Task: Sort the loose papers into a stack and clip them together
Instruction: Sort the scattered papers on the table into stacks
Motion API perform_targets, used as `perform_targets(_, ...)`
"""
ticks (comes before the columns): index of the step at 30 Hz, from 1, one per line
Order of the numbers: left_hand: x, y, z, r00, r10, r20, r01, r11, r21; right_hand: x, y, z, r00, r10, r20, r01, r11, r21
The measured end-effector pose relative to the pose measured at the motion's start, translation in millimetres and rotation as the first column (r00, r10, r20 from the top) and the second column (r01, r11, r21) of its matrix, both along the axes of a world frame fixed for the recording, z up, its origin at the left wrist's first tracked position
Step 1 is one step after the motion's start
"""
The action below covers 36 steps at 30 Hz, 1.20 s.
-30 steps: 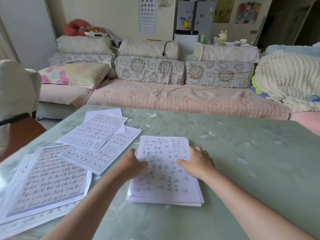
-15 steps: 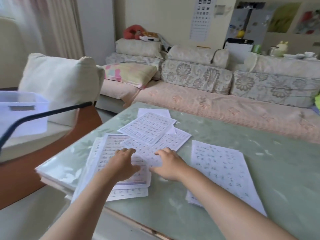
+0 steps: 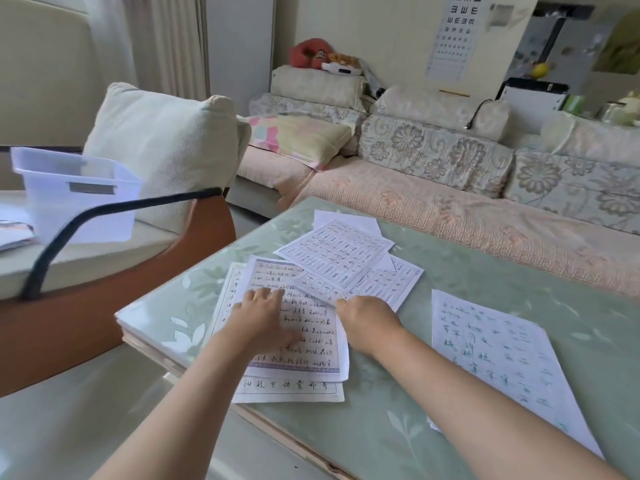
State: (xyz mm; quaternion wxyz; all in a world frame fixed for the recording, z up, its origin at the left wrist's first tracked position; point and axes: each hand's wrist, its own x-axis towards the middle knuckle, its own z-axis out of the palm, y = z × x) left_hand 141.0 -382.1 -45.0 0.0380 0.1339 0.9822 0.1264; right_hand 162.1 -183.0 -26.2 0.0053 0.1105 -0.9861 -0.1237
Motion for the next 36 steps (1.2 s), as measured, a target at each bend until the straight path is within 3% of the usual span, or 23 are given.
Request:
perform_targets(3, 1, 12, -2, 0.975, -0.083, -0.205, 0.096, 0.994, 0.053, 1, 5, 1, 0.995, -0.007, -0.1, -0.001, 0.997, -0.08)
perform_targets(6, 1, 17, 0, 0.913, -0.179, -0.366, 0.225, 0.97, 0.089, 8, 13, -3, 0.968, 0.093, -0.235, -0.16, 0.944, -0.288)
perform_targets(9, 1, 22, 0, 0.896, -0.232, -0.379, 0.294, 0.949, 0.116, 23, 17, -2, 0.903, 0.188, -0.387, -0.342, 0.858, -0.382)
perform_targets(11, 3, 23, 2, 0.92, -0.193, -0.342, 0.252, 0.958, 0.135, 28, 21, 0, 0.884, 0.152, -0.442, -0.359, 0.826, -0.434)
perform_targets(14, 1, 20, 3, 0.939, -0.102, -0.329, 0.172, 0.967, 0.189, 21, 34, -4, 0.933, -0.068, -0.354, -0.127, 0.857, -0.5)
perform_targets(15, -1, 18, 2, 0.945, -0.092, -0.315, 0.162, 0.965, 0.205, 18, 39, -7, 0.938, -0.202, -0.281, -0.001, 0.81, -0.587)
perform_targets(17, -4, 15, 1, 0.95, -0.093, -0.299, 0.167, 0.958, 0.232, 13, 44, -8, 0.882, -0.459, -0.104, 0.218, 0.594, -0.775)
perform_targets(18, -5, 14, 0, 0.945, -0.112, -0.307, 0.192, 0.951, 0.243, 10, 46, -9, 0.859, -0.511, -0.039, 0.265, 0.508, -0.819)
perform_targets(20, -6, 20, -3, 0.915, -0.177, -0.361, 0.272, 0.934, 0.23, 7, 45, -9, 0.891, -0.452, -0.043, 0.232, 0.534, -0.813)
perform_targets(25, -8, 51, -6, 0.798, -0.132, -0.588, 0.281, 0.945, 0.169, 7, 37, -12, 0.953, -0.22, -0.207, 0.041, 0.773, -0.633)
perform_targets(29, -28, 68, -8, 0.773, -0.151, -0.616, 0.273, 0.956, 0.11, 0, 38, -13, 0.949, -0.193, -0.248, 0.004, 0.796, -0.605)
perform_targets(31, -35, 73, -12, 0.783, -0.192, -0.591, 0.301, 0.949, 0.091, -7, 42, -12, 0.967, -0.21, -0.145, 0.064, 0.749, -0.659)
perform_targets(32, -37, 74, -15, 0.816, -0.216, -0.536, 0.308, 0.947, 0.089, -11, 44, -9, 0.973, -0.228, -0.022, 0.142, 0.677, -0.722)
perform_targets(34, -37, 72, -20, 0.888, -0.256, -0.382, 0.314, 0.944, 0.099, -24, 50, 0, 0.949, -0.2, 0.244, 0.307, 0.415, -0.856)
perform_targets(35, -36, 69, -22, 0.901, -0.265, -0.342, 0.318, 0.942, 0.107, -32, 53, 3, 0.936, -0.184, 0.299, 0.346, 0.327, -0.879)
perform_targets(36, -37, 67, -24, 0.903, -0.267, -0.337, 0.322, 0.939, 0.118, -40, 54, 6, 0.937, -0.19, 0.292, 0.342, 0.343, -0.875)
